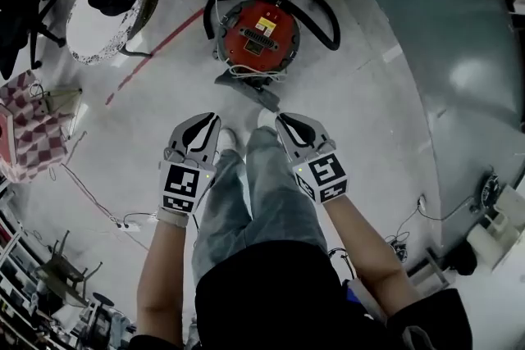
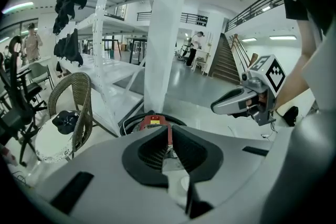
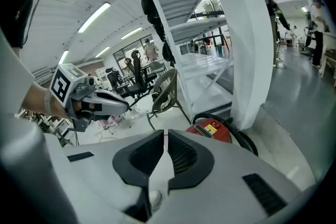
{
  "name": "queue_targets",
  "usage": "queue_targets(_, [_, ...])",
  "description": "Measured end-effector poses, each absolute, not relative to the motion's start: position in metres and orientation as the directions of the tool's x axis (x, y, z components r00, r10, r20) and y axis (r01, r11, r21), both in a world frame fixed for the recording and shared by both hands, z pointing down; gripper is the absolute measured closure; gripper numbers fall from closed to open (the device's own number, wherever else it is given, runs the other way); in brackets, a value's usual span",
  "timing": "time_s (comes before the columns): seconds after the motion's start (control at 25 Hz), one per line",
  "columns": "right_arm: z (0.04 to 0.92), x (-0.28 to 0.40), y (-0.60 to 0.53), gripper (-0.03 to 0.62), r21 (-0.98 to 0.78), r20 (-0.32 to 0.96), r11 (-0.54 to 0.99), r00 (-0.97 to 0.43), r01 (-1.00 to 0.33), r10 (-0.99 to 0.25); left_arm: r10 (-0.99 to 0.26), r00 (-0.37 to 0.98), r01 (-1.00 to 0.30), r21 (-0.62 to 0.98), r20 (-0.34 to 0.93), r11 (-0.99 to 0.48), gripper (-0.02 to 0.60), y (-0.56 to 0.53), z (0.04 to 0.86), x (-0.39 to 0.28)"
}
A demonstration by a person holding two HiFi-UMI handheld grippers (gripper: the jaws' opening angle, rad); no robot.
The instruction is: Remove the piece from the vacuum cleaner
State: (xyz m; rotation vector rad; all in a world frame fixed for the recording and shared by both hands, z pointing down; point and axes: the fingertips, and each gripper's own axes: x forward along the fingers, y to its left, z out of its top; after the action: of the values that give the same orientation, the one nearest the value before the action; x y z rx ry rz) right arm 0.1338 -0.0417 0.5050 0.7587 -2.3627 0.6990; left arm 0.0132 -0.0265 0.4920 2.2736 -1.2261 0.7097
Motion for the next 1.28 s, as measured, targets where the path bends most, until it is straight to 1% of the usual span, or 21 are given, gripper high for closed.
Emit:
queue_targets(0.08, [0.527,0.133,-0.045,0.562,-0.300,0.652,0.709,-0.680,-0.639,-0.336,-0.606,0.474,-0.854,0.166,0.639,-0.493,0.552,-0.028,0.515,0.015])
queue_targets(0.2, [0.562,0.130,-0.048,0.559,-0.286,0.677,0.731,-0.670,-0.619,-0.303,-0.591,0.479,-0.857,0.199,0.649,-0.475,0.518,-0.027,0.553,0.018])
queue_targets(0.36, [0.603,0.126,-0.051,0.541,-0.303,0.700,0.739,-0.667,-0.602,-0.256,-0.563,0.474,-0.861,0.222,0.676,-0.458,0.494,-0.026,0.600,0.020])
queue_targets(0.4, [0.613,0.124,-0.052,0.531,-0.307,0.704,0.739,-0.666,-0.599,-0.248,-0.555,0.475,-0.859,0.224,0.683,-0.460,0.488,-0.026,0.611,0.021])
queue_targets(0.72, [0.702,0.122,-0.055,0.511,-0.307,0.750,0.754,-0.636,-0.581,-0.184,-0.491,0.490,-0.834,0.224,0.720,-0.503,0.436,-0.028,0.700,0.032])
queue_targets(0.96, [0.768,0.124,-0.053,0.505,-0.299,0.787,0.771,-0.602,-0.562,-0.134,-0.464,0.501,-0.828,0.247,0.731,-0.504,0.417,-0.033,0.765,0.040])
queue_targets(1.12, [0.808,0.122,-0.050,0.502,-0.300,0.800,0.780,-0.590,-0.549,-0.107,-0.442,0.501,-0.812,0.229,0.744,-0.537,0.394,-0.034,0.805,0.046])
queue_targets(1.28, [0.836,0.120,-0.047,0.500,-0.306,0.817,0.776,-0.571,-0.552,-0.083,-0.441,0.473,-0.826,0.209,0.763,-0.524,0.379,-0.031,0.837,0.043])
